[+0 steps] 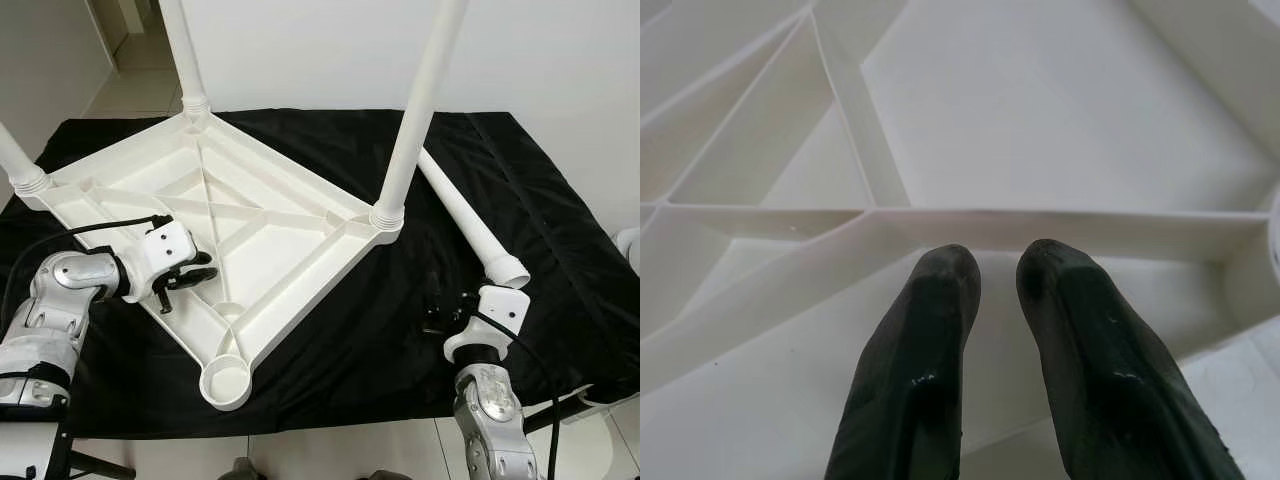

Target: Building children table

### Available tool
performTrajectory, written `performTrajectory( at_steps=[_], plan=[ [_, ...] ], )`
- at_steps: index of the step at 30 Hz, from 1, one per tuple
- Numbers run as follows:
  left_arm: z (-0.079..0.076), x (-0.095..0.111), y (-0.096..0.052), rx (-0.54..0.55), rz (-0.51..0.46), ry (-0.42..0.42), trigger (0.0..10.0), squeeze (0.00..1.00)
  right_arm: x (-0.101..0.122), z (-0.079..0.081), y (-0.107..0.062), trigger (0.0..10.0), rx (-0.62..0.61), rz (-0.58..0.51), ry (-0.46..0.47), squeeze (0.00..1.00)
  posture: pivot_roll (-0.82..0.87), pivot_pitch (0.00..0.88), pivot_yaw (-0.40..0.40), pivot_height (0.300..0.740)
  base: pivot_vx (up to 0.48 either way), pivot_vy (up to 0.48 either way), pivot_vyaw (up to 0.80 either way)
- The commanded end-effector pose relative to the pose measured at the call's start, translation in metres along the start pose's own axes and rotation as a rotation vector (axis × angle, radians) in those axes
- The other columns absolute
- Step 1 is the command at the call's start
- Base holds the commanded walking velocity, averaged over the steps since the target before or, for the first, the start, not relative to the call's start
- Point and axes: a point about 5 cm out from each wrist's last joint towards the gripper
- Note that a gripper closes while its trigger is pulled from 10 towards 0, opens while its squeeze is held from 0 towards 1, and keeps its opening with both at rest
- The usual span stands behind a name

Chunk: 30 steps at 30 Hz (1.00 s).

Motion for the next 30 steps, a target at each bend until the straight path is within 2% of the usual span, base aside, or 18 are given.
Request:
performTrajectory(
  at_steps=[1,4,9,13,16,18,19,22,26,30],
  plan=[
    [0.012,-0.001,-0.003,0.22,0.003,0.022,10.0,0.0,-0.002,-0.001,0.0,10.0,-0.001,0.005,0.001,0.0,0.0,0.0,0.012,0.74,0.0,0.0,0.0],
    [0.012,-0.003,-0.002,0.214,0.009,0.031,10.0,0.0,-0.002,-0.001,0.001,10.0,0.003,0.002,-0.002,0.0,0.0,0.0,0.009,0.74,0.0,0.0,0.0],
    [0.0,0.0,0.007,0.134,-0.007,0.083,10.0,0.0,0.0,-0.005,0.004,10.0,0.012,-0.007,-0.021,0.0,0.0,0.0,0.007,0.74,0.0,0.0,0.0],
    [-0.024,0.008,0.024,0.01,-0.048,0.121,10.0,0.0,0.003,-0.011,0.009,10.0,0.015,-0.02,-0.04,0.0,0.0,0.0,0.014,0.74,0.0,0.0,0.0],
    [-0.03,0.008,0.029,-0.015,-0.063,0.124,10.0,0.0,0.004,-0.013,0.011,10.0,0.012,-0.025,-0.043,0.0,-0.01,0.0,0.017,0.74,0.0,0.0,0.0],
    [-0.042,0.01,0.037,-0.062,-0.097,0.116,10.0,0.0,0.006,-0.015,0.013,10.0,0.006,-0.031,-0.045,0.0,-0.01,0.0,0.018,0.74,0.0,0.0,0.0],
    [-0.042,0.01,0.037,-0.062,-0.097,0.116,10.0,0.0,0.006,-0.015,0.013,10.0,0.006,-0.031,-0.045,0.0,-0.01,0.0,0.018,0.74,0.0,0.0,0.0],
    [-0.059,0.021,0.051,-0.101,-0.18,0.071,10.0,0.0,0.007,-0.015,0.014,10.0,0.002,-0.036,-0.045,0.0,-0.01,0.0,0.02,0.74,0.0,0.0,0.0],
    [-0.062,0.025,0.055,-0.101,-0.21,0.059,10.0,0.0,0.007,-0.015,0.014,10.0,0.002,-0.036,-0.044,0.0,-0.01,0.0,0.024,0.74,0.0,0.0,0.0],
    [-0.075,0.043,0.07,-0.068,-0.287,0.013,10.0,0.0,0.005,-0.012,0.012,10.0,0.004,-0.03,-0.038,0.0,-0.01,0.0,0.03,0.74,0.0,0.0,0.0]
  ],
)
Point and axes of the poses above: a point about 5 cm out from each wrist's last joint towards the gripper, its own y axis pointing out of the wrist towards the gripper, its own x axis along the axis of the wrist's last joint, z = x × y, and after that the axes turned 4 degrees about -y, right-handed
